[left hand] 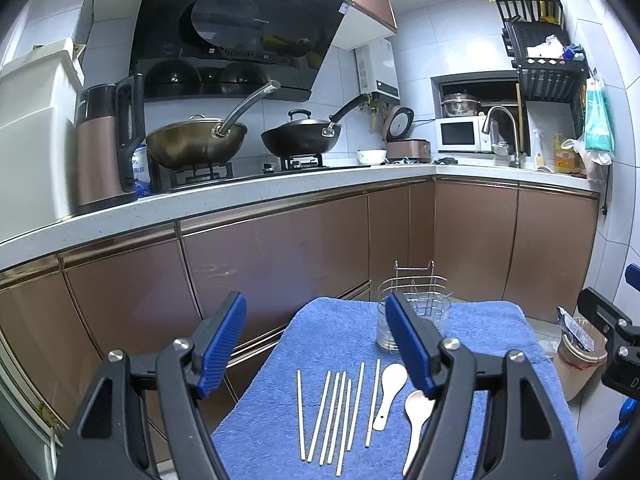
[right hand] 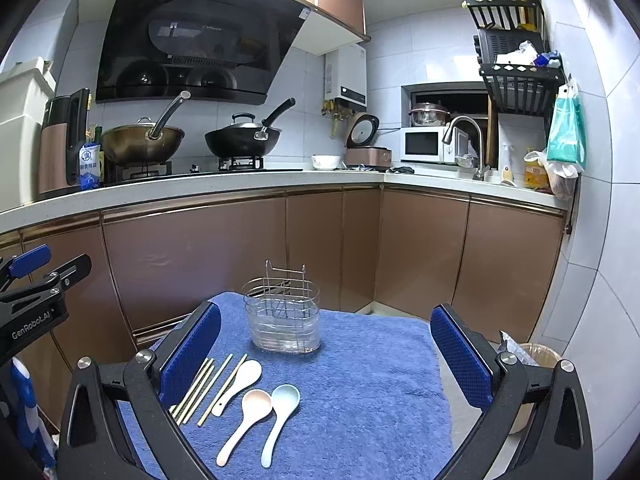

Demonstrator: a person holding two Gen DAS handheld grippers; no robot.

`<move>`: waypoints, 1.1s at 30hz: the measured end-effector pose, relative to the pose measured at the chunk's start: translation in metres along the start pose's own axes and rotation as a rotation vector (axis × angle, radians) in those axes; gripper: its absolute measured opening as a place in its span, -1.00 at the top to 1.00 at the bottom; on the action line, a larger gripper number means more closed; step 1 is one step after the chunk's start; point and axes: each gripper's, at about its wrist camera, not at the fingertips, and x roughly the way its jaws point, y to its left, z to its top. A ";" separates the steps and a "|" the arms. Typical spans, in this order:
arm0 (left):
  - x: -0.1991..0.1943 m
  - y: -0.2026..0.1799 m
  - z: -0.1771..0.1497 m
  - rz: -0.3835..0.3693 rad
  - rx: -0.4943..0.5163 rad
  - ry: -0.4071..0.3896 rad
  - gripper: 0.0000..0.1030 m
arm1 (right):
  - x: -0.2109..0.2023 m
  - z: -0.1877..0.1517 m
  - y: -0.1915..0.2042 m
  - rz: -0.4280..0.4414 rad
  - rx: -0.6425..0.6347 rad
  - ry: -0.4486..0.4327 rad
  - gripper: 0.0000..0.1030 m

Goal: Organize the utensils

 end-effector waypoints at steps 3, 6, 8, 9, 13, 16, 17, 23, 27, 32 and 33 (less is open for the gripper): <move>0.003 -0.002 0.001 -0.002 0.003 0.005 -0.37 | 0.004 0.000 0.001 0.002 -0.001 -0.024 -0.99; 0.008 -0.002 0.002 -0.002 0.010 0.009 -0.37 | 0.008 -0.001 0.000 0.008 0.008 -0.020 -0.99; 0.011 -0.003 0.002 -0.002 0.010 0.015 -0.37 | 0.011 -0.002 -0.001 0.017 0.022 0.001 -0.99; 0.012 -0.002 0.002 -0.002 0.011 0.017 -0.37 | 0.012 -0.001 0.000 0.018 0.020 0.005 -0.99; 0.019 -0.004 0.003 0.002 0.018 0.029 -0.37 | 0.019 -0.002 -0.001 0.030 0.031 0.032 -0.99; 0.024 -0.005 0.000 0.002 0.024 0.039 -0.37 | 0.024 -0.005 -0.001 0.038 0.036 0.041 -0.99; 0.027 -0.005 -0.001 0.001 0.027 0.046 -0.37 | 0.027 -0.005 0.000 0.041 0.035 0.046 -0.99; 0.041 -0.005 -0.004 0.001 0.033 0.074 -0.37 | 0.039 -0.008 0.001 0.060 0.047 0.086 -0.99; 0.051 -0.005 -0.004 -0.007 0.032 0.088 -0.37 | 0.048 -0.010 0.002 0.059 0.024 0.073 -0.98; 0.063 -0.005 -0.007 -0.027 0.027 0.105 -0.37 | 0.062 -0.014 0.003 0.071 0.018 0.089 -0.90; 0.064 -0.006 -0.008 -0.030 0.026 0.110 -0.37 | 0.064 -0.015 0.004 0.074 0.020 0.094 -0.90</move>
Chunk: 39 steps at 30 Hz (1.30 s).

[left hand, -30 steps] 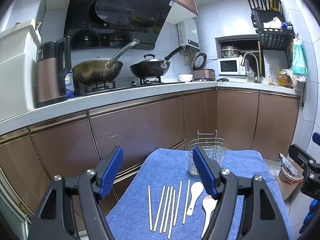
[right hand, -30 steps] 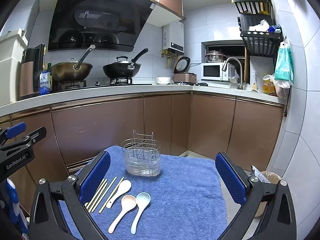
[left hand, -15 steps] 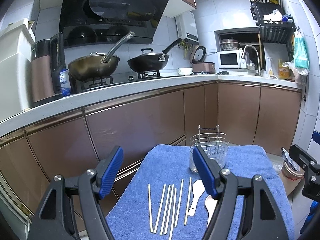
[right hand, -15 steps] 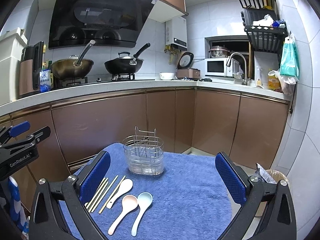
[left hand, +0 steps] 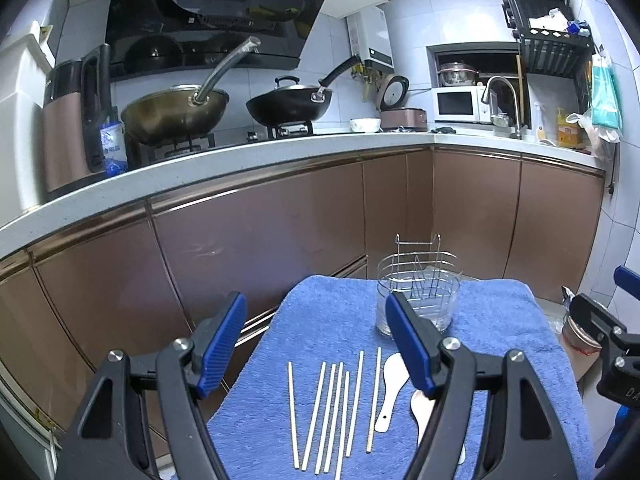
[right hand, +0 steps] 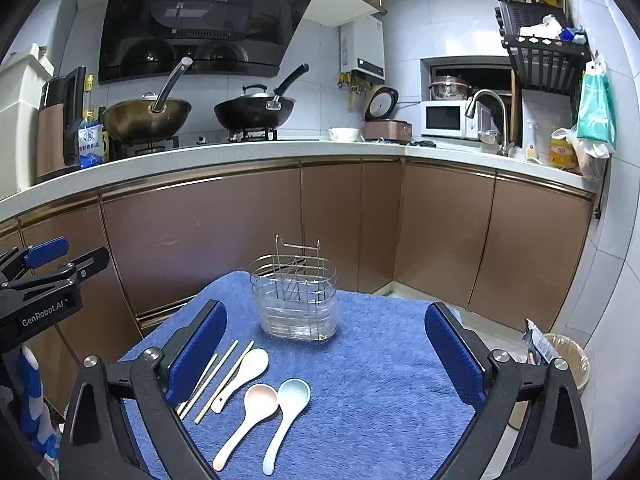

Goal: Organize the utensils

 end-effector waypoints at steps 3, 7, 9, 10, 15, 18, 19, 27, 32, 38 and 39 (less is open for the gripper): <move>0.011 -0.001 -0.002 -0.011 -0.002 0.027 -0.37 | 0.010 -0.003 0.000 0.012 0.006 0.021 -0.83; 0.028 0.000 -0.008 -0.023 -0.006 0.070 -0.37 | 0.025 -0.008 0.000 0.033 0.002 0.055 -0.67; 0.041 0.005 -0.011 -0.036 -0.016 0.110 -0.37 | 0.035 -0.012 0.000 0.053 0.002 0.080 -0.56; 0.045 0.007 -0.013 -0.042 -0.023 0.123 -0.37 | 0.039 -0.013 0.000 0.065 0.001 0.094 -0.47; 0.079 0.036 -0.021 -0.077 -0.089 0.216 -0.37 | 0.072 -0.027 -0.008 0.149 0.017 0.193 -0.10; 0.097 0.050 -0.027 -0.108 -0.120 0.260 -0.37 | 0.097 -0.039 -0.013 0.200 0.036 0.269 0.09; 0.106 0.056 -0.029 -0.131 -0.132 0.287 -0.37 | 0.106 -0.044 -0.013 0.220 0.048 0.297 0.15; 0.166 0.068 -0.059 -0.256 -0.185 0.487 -0.33 | 0.178 -0.087 -0.022 0.323 0.072 0.501 0.36; 0.205 0.055 -0.076 -0.317 -0.153 0.617 0.07 | 0.199 -0.099 -0.024 0.361 0.079 0.553 0.38; 0.251 0.045 -0.083 -0.353 -0.140 0.751 0.26 | 0.218 -0.111 -0.028 0.412 0.098 0.605 0.45; 0.258 0.043 -0.085 -0.353 -0.143 0.773 0.35 | 0.221 -0.112 -0.029 0.419 0.101 0.612 0.46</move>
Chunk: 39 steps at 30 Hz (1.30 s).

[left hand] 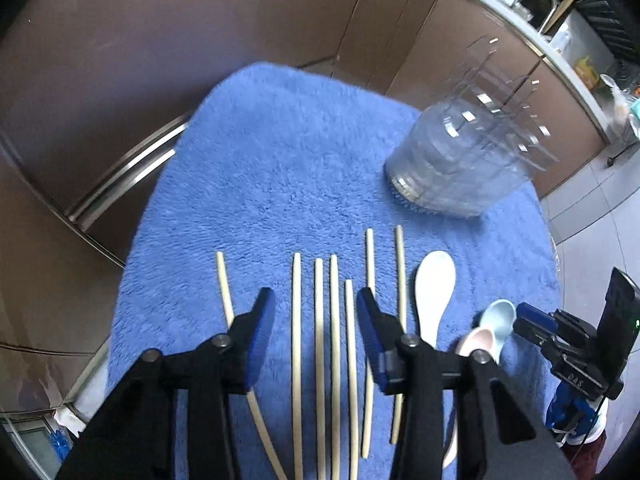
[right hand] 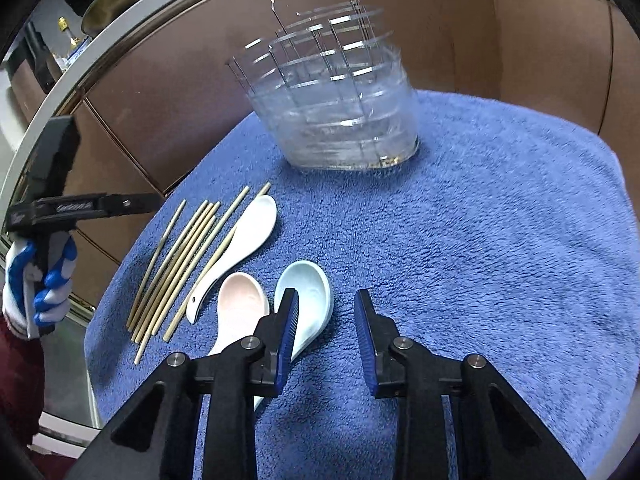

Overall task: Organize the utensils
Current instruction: 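Grasp the light blue spoon with the right tool while the left tool grasps a chopstick, then carry the spoon and chopstick into the wire holder while both tools release them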

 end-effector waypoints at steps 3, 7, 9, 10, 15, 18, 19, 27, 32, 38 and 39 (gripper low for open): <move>0.019 0.004 0.009 0.002 -0.013 0.057 0.54 | 0.008 0.002 -0.006 0.015 0.001 0.017 0.49; 0.037 0.008 0.014 0.025 -0.012 0.101 0.67 | 0.019 0.007 -0.012 0.031 -0.002 0.037 0.51; 0.042 0.008 0.013 0.033 -0.010 0.115 0.73 | 0.025 0.010 -0.015 0.043 -0.004 0.048 0.52; 0.046 0.009 0.013 0.038 -0.009 0.125 0.76 | 0.029 0.012 -0.017 0.049 -0.007 0.055 0.53; 0.053 0.010 0.014 0.055 -0.002 0.136 0.85 | 0.040 0.018 -0.015 0.073 -0.042 0.095 0.62; 0.052 0.012 0.012 0.059 -0.009 0.125 0.91 | 0.049 0.023 -0.015 0.091 -0.067 0.113 0.81; 0.049 0.011 0.011 0.050 -0.016 0.116 0.91 | 0.052 0.024 -0.016 0.088 -0.076 0.113 0.84; -0.050 -0.007 0.016 -0.021 -0.014 -0.179 0.91 | -0.014 0.029 0.010 0.039 -0.153 -0.043 0.86; -0.140 -0.041 0.044 -0.099 0.007 -0.502 0.91 | -0.084 0.072 0.051 -0.111 -0.263 -0.333 0.86; -0.207 -0.074 0.078 -0.201 -0.056 -0.923 0.91 | -0.133 0.127 0.082 -0.328 -0.284 -0.723 0.86; -0.208 -0.080 0.084 -0.211 -0.080 -0.973 0.91 | -0.136 0.132 0.082 -0.363 -0.285 -0.758 0.86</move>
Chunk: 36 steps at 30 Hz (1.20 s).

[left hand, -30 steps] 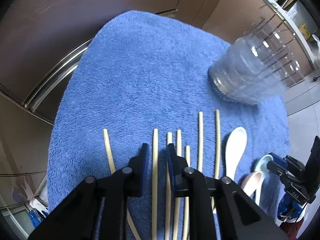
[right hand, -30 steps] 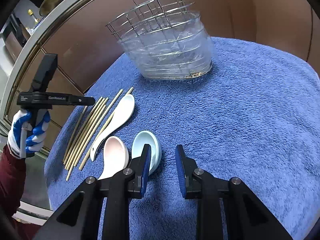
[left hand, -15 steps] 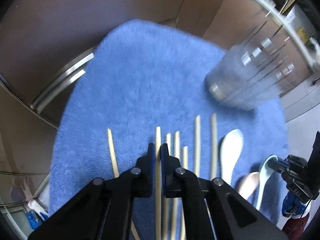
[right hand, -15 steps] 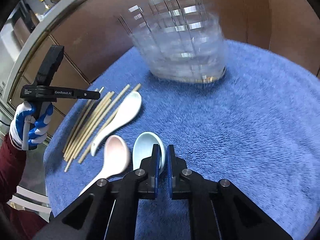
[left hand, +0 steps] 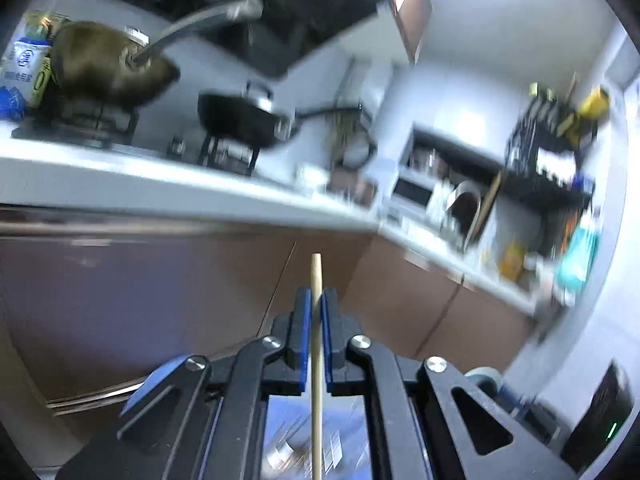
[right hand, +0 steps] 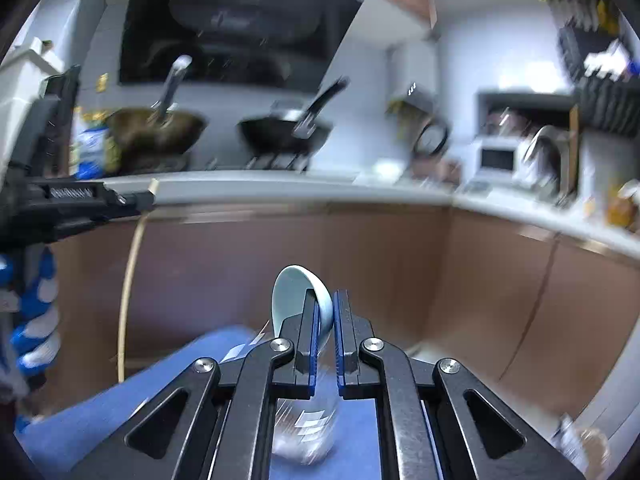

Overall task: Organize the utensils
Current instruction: 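Carry the spoon and chopstick into the wire holder while both tools release them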

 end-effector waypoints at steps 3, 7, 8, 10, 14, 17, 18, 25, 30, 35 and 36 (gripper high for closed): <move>0.022 -0.008 -0.006 0.023 -0.007 -0.088 0.90 | 0.020 -0.001 0.008 -0.096 -0.024 -0.054 0.86; 0.053 -0.012 -0.028 0.081 -0.005 -0.122 0.90 | 0.048 -0.021 0.008 -0.167 -0.033 -0.046 0.87; 0.057 -0.014 -0.033 0.107 0.009 -0.133 0.90 | 0.054 -0.028 0.007 -0.183 -0.032 -0.042 0.86; 0.072 -0.014 -0.049 0.134 0.016 -0.132 0.90 | 0.064 -0.041 0.005 -0.211 -0.027 -0.034 0.86; 0.090 -0.009 -0.085 0.190 0.045 -0.120 0.90 | 0.073 -0.065 0.006 -0.225 -0.003 -0.016 0.85; 0.088 -0.009 -0.103 0.202 0.063 -0.112 0.89 | 0.075 -0.079 0.012 -0.200 0.004 0.004 0.84; 0.089 -0.010 -0.107 0.206 0.072 -0.109 0.87 | 0.076 -0.082 0.013 -0.195 0.005 0.011 0.80; 0.072 -0.020 -0.110 0.190 0.109 -0.101 0.63 | 0.067 -0.090 0.021 -0.160 0.018 0.016 0.28; 0.032 -0.019 -0.090 0.189 0.120 -0.103 0.38 | 0.044 -0.079 0.017 -0.155 0.028 0.007 0.28; -0.012 -0.007 -0.069 0.228 0.149 -0.038 0.38 | 0.004 -0.064 0.005 -0.136 0.056 0.014 0.28; -0.018 -0.004 -0.067 0.233 0.154 -0.018 0.38 | -0.007 -0.061 0.002 -0.126 0.069 0.023 0.28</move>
